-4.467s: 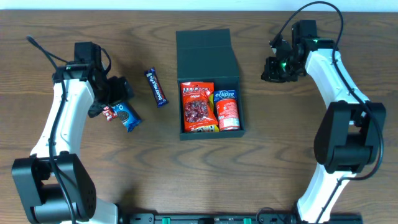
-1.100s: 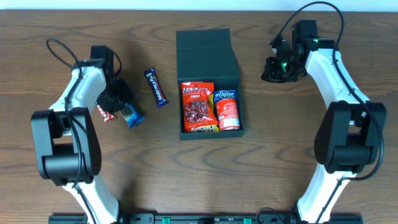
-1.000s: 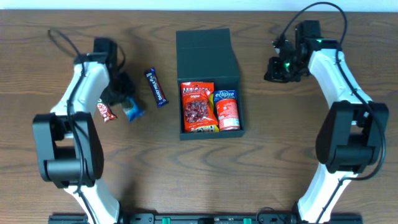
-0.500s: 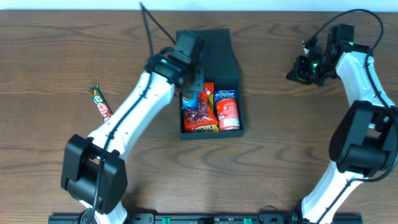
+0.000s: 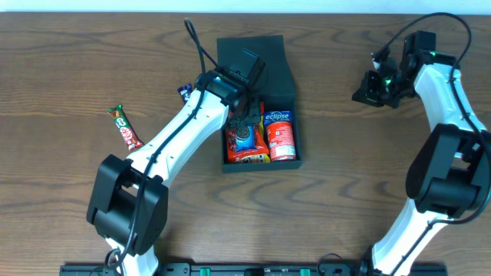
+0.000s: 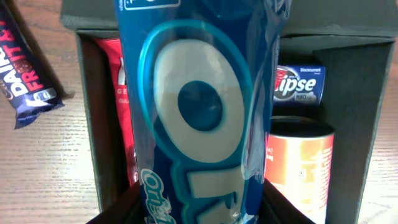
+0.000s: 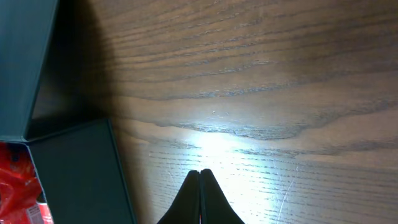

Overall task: Pack container
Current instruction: 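Lower the Oreo pack into the box's left side and release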

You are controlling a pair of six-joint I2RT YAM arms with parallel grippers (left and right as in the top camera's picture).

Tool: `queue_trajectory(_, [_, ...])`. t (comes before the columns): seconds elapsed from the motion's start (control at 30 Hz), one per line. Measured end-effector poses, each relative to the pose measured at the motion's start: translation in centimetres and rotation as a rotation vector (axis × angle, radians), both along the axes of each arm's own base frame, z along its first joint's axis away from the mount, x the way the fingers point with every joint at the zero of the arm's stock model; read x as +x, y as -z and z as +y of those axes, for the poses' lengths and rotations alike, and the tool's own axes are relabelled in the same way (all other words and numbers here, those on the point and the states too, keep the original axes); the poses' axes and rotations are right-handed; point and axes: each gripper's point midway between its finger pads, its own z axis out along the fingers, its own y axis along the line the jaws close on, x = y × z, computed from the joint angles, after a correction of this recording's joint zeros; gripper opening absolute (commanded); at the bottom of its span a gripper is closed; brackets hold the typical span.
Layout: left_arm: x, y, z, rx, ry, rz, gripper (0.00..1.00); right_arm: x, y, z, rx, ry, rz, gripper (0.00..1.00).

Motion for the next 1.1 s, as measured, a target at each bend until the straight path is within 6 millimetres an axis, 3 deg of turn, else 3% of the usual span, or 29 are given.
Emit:
queue_trajectory(0.17, [-0.5, 0.7, 0.3, 0.018, -0.015, 0.035, 0.06, -0.1, 0.0, 0.0, 0.001, -0.001, 0.004, 0.01])
queue_trajectory(0.4, [-1.2, 3.8, 0.8, 0.071, -0.005, 0.115, 0.06, -0.2, 0.0, 0.0, 0.0, -0.003, 0.006, 0.02])
queue_trajectory(0.87, [-2.6, 4.1, 2.6, 0.142, -0.006, 0.177, 0.06, -0.2, 0.0, 0.1, 0.002, -0.004, 0.009, 0.02])
queue_trajectory(0.93, [-2.8, 4.1, 2.7, 0.147, -0.003, 0.184, 0.15, -0.2, 0.0, 0.1, 0.002, -0.004, 0.009, 0.02])
queue_trajectory(0.97, [-2.9, 4.1, 2.7, 0.148, -0.003, 0.186, 0.37, -0.3, 0.0, 0.1, 0.002, -0.004, 0.009, 0.01])
queue_trajectory(1.0, [-2.9, 4.1, 2.7, 0.148, -0.003, 0.186, 0.45, -0.3, 0.0, 0.1, 0.002, -0.004, 0.009, 0.02])
queue_trajectory(1.1, [-2.8, 4.1, 2.7, 0.147, 0.004, 0.185, 0.58, -0.3, 0.0, 0.1, 0.002, -0.003, 0.01, 0.02])
